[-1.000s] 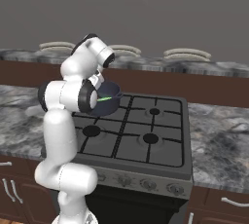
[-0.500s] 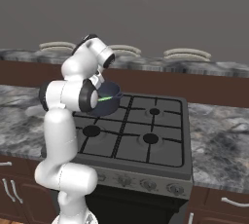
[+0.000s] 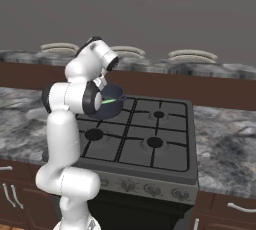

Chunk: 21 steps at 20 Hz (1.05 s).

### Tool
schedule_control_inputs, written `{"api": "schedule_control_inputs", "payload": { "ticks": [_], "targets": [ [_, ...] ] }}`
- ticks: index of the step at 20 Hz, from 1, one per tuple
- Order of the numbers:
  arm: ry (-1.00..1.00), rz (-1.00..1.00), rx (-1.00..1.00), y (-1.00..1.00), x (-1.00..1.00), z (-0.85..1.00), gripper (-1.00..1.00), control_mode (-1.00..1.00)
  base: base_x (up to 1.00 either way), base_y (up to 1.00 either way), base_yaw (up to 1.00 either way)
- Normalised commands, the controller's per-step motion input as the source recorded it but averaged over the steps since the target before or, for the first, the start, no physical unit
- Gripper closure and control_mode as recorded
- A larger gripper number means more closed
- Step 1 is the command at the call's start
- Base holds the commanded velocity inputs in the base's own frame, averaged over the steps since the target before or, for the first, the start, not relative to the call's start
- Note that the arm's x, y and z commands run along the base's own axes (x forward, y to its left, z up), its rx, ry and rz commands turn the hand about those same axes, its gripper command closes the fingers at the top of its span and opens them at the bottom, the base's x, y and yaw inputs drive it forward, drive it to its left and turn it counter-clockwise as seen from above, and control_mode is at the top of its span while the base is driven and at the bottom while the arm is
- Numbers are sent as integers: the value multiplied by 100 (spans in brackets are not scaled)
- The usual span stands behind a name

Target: Put the corn and onion in the pot. Retrieve the spatula and lightly stir the vegetables in the pot.

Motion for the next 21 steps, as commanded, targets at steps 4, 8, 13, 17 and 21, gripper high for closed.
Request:
{"api": "schedule_control_inputs", "payload": {
  "ticks": [4,8,13,17,21],
  "targets": [
    [9,0,0,0,0,-1,100,-100,0,0,0],
    [5,0,0,0,0,0,100,-100,0,0,0],
    [-1,0,0,0,-36,-4,100,-100,0,0,0],
    [-14,0,0,0,-51,0,100,-100,0,0,0],
    [-26,0,0,1,-46,7,100,-100,0,0,0]
  ]
}}
